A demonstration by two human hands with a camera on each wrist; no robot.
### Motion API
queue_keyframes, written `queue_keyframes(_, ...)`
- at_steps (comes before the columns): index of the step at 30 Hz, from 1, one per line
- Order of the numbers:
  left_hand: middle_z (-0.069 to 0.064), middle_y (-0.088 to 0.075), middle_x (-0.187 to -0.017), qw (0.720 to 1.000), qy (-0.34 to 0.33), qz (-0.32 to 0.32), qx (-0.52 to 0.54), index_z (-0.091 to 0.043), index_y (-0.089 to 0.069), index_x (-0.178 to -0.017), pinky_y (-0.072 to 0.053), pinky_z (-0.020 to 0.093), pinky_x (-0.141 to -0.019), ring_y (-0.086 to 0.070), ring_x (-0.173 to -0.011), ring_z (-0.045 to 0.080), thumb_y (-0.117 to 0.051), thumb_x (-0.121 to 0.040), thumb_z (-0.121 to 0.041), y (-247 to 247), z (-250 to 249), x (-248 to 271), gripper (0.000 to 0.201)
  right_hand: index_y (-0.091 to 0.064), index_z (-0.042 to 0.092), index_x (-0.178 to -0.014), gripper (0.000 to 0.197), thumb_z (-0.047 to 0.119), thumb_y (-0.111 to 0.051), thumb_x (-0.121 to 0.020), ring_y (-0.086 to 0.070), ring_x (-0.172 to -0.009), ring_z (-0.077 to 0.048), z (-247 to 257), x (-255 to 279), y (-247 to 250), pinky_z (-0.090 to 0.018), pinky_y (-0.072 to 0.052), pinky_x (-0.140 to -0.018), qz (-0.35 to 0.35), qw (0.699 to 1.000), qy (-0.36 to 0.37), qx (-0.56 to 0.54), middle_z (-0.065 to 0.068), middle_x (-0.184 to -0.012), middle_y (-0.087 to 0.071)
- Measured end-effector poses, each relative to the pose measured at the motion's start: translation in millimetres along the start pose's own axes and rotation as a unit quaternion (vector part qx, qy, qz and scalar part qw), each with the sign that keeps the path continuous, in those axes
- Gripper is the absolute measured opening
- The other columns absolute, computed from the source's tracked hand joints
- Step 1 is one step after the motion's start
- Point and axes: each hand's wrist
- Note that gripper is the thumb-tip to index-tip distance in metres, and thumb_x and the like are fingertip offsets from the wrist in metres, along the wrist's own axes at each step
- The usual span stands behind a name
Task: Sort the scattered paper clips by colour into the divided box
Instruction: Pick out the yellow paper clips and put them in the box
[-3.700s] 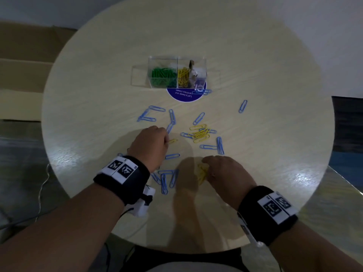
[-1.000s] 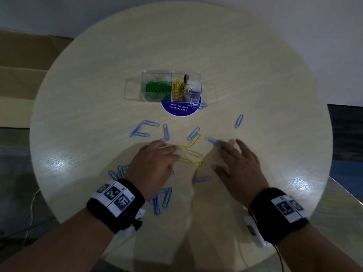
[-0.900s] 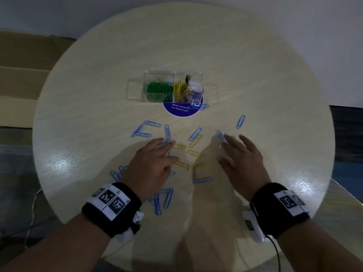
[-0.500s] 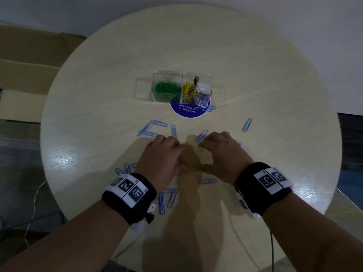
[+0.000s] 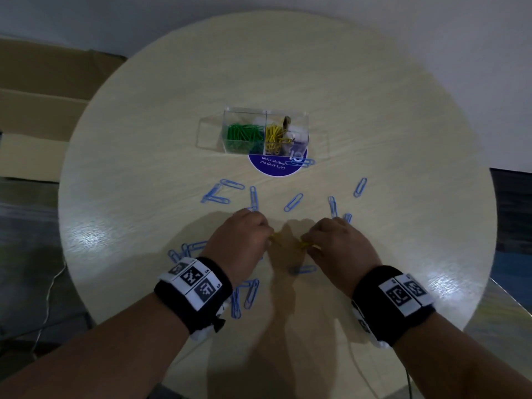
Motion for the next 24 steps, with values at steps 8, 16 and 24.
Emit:
queue_keyframes(8,0.004,-0.056,-0.068,0.986,-0.042,0.085,-0.137,-0.015,-0.061,-0.071,-0.048,0.036,-0.055,-0.056,-0.065,0.027,-0.08,-0.061,-0.01,12.1,-8.4,-6.5,0.023,-0.061,0.019,-0.068,0.016,0.018,-0.076,-0.063,-0.055,-0.06,-0.027,10.1,-1.2,9.2,-0.03,-0.046,-0.054,0.045,0.995,-0.003,0.087,-0.003,-0.067,-0.056)
queue_keyframes(16,0.002,-0.056,-0.059,0.982,-0.012,0.119,-0.143,-0.018,-0.057,-0.061,-0.043,0.03,-0.044,-0.056,-0.052,0.026,-0.082,-0.043,-0.011,20.9,-18.5,-17.5,0.031,-0.056,0.017,-0.069,0.027,0.017,-0.079,-0.056,-0.056,-0.049,-0.024,14.7,-7.1,11.7,-0.028,-0.038,-0.04,0.057,0.995,-0.045,0.072,-0.002,-0.059,-0.054)
queue_keyframes(24,-0.003,-0.069,-0.076,0.957,0.212,-0.112,0.161,-0.018,-0.073,-0.083,-0.048,0.027,-0.067,-0.063,-0.071,0.017,-0.067,-0.077,-0.021,72.6,3.7,-75.8,0.009,-0.055,0.012,-0.088,0.011,0.018,-0.054,-0.08,-0.06,-0.088,-0.034,1.3,-19.6,16.6,-0.036,-0.044,-0.07,0.07,0.99,-0.118,-0.021,-0.01,-0.093,-0.061)
Point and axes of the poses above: each hand's wrist, its own x-axis away from the middle knuckle, its own y-axis out of the back of the hand, z = x × y
